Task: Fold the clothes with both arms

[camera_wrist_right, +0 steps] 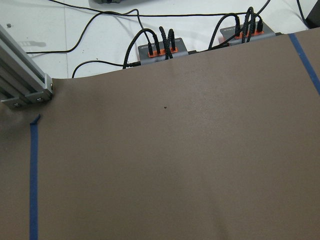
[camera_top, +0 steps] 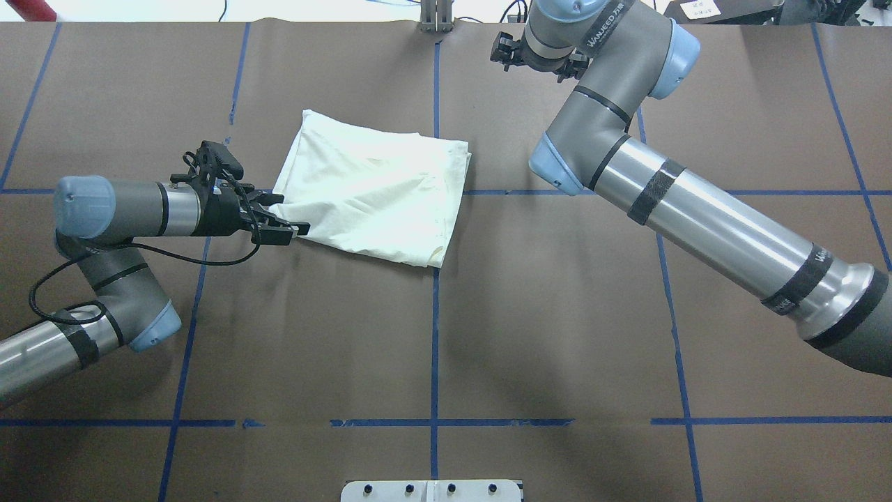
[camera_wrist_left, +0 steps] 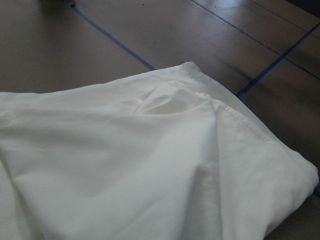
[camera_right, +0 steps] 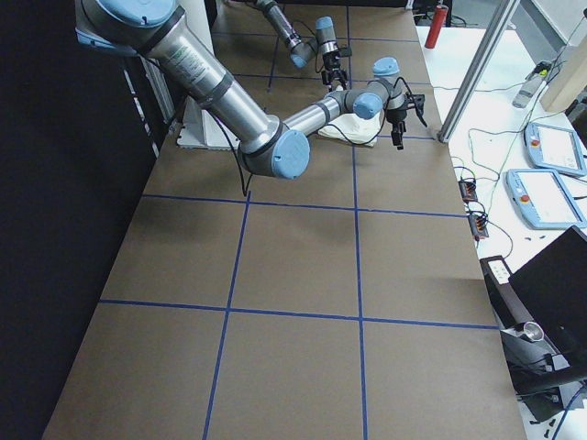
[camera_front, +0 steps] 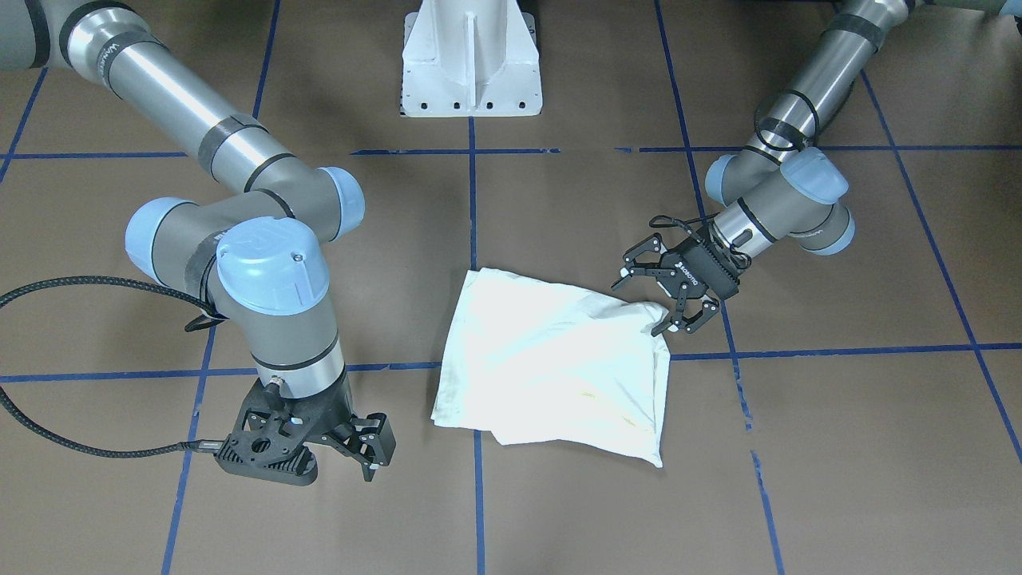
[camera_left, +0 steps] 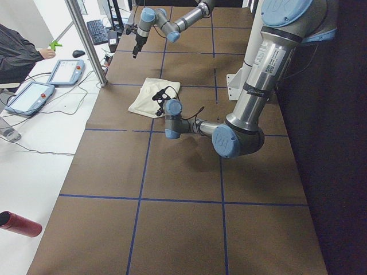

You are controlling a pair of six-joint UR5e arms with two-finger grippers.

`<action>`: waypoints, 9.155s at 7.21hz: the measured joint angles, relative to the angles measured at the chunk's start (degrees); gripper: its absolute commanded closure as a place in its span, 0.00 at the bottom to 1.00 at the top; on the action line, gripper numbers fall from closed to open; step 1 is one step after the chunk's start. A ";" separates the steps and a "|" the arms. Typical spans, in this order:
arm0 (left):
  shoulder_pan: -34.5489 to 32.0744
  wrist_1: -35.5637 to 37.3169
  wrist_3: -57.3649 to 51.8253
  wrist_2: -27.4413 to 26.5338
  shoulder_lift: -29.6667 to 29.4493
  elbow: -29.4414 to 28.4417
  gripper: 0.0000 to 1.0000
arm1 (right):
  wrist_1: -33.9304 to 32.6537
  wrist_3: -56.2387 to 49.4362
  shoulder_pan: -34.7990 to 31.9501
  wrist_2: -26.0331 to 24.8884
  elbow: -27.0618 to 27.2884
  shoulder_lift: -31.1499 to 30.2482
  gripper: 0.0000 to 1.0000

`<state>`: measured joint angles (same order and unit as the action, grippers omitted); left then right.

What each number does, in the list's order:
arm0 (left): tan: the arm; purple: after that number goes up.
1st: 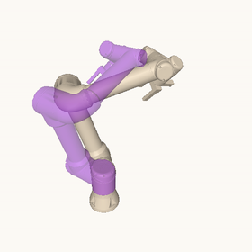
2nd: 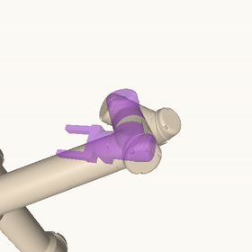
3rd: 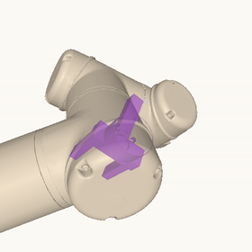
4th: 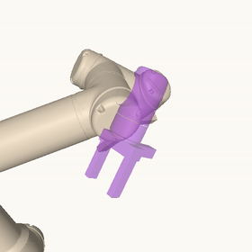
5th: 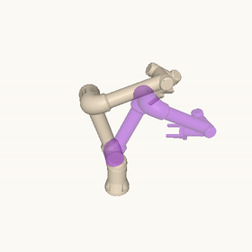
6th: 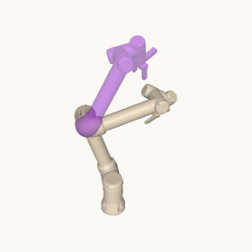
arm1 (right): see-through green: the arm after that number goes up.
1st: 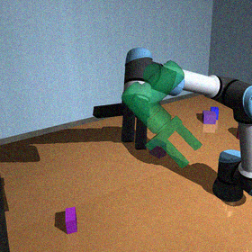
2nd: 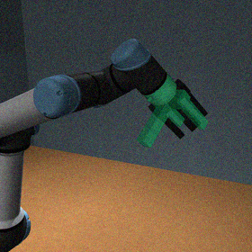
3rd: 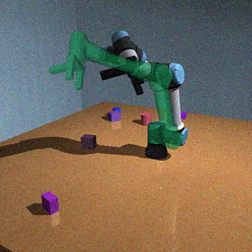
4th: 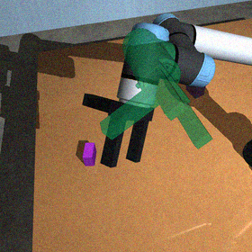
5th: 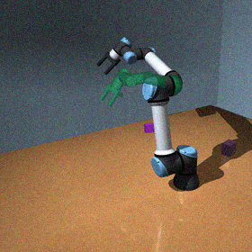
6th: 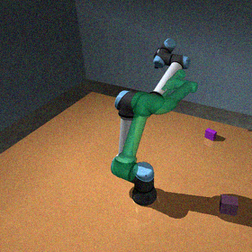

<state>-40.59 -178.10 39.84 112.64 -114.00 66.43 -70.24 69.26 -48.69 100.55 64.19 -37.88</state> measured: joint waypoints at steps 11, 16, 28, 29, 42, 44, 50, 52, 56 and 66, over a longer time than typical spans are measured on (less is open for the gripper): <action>-13.85 21.60 11.55 8.55 0.74 9.58 0.00 | -8.68 -14.96 -5.86 12.13 10.36 -6.38 0.00; -31.27 48.90 -27.91 8.71 8.79 18.02 0.00 | -19.44 -56.53 -25.21 23.23 23.83 -27.13 0.00; -52.42 81.35 -49.77 22.02 16.00 14.14 0.00 | -21.05 -73.85 -43.05 29.95 24.62 -51.72 0.00; -52.41 82.18 -48.92 22.05 16.00 14.13 0.00 | -20.88 -73.53 -43.03 29.36 24.82 -51.81 0.00; -49.53 83.88 -48.01 21.12 16.02 15.77 0.00 | -18.17 -73.59 -42.98 28.13 24.30 -54.00 0.00; -49.57 83.88 -48.09 21.22 16.07 15.92 0.00 | -18.25 -73.33 -42.98 27.18 25.00 -53.83 0.00; -49.50 83.82 -48.12 21.57 16.01 16.03 0.00 | -18.18 -73.21 -42.86 26.89 25.08 -53.91 0.00; -49.50 83.80 -48.18 21.49 16.00 16.05 0.00 | -18.23 -73.21 -42.82 26.91 25.00 -54.13 0.00; -49.50 83.79 -48.13 21.26 16.00 16.08 0.00 | -18.20 -73.21 -42.77 26.98 25.01 -54.40 0.00; -49.33 83.71 -48.03 21.21 16.00 15.93 0.00 | -18.21 -73.21 -42.31 26.98 25.01 -54.41 0.00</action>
<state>-89.91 -94.39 -8.19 133.86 -98.00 82.36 -88.45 -3.95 -91.00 127.53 89.21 -92.28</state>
